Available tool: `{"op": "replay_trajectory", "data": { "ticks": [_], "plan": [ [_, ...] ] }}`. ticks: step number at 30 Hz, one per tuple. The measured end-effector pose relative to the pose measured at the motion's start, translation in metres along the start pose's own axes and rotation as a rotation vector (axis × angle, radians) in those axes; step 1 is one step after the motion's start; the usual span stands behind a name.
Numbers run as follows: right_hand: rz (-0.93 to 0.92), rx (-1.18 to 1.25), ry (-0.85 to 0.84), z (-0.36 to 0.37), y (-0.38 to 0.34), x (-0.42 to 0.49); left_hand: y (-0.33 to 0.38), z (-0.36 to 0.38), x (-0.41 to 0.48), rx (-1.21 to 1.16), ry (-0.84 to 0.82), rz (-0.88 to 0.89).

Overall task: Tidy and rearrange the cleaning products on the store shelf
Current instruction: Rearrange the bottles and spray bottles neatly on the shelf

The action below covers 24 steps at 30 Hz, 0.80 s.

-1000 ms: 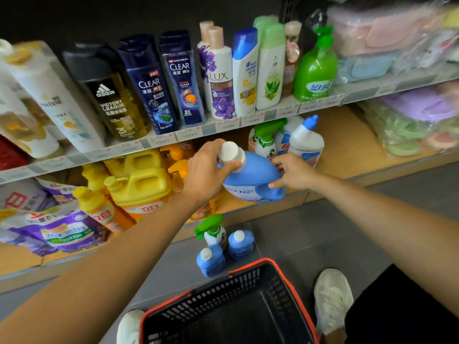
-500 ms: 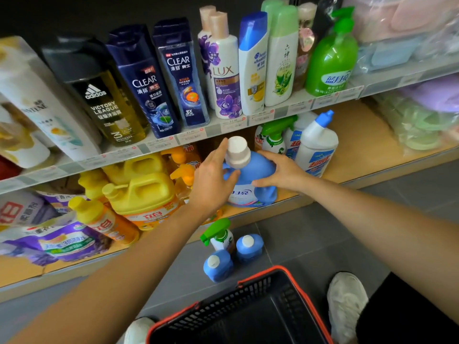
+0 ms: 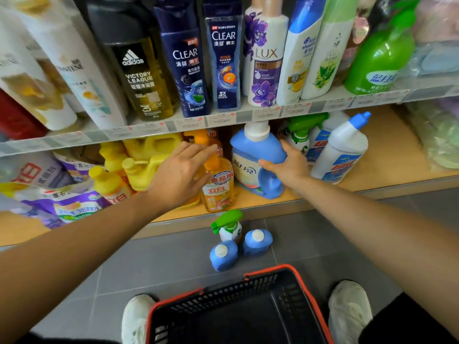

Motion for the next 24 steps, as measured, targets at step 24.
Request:
{"op": "replay_trajectory", "data": {
  "ticks": [24],
  "plan": [
    [-0.225, -0.378, -0.582, -0.004, -0.044, -0.064, -0.005, -0.001, 0.018, -0.211, -0.106, -0.328]
  ]
}}
Point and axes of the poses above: each hand's wrist, its own x-axis towards the middle knuckle, its own z-axis out of the palm, y = z × x, the point moved 5 cm from there along x, towards the middle knuckle, and after that the axes turned 12 degrees about -x, right-handed, at the moved point
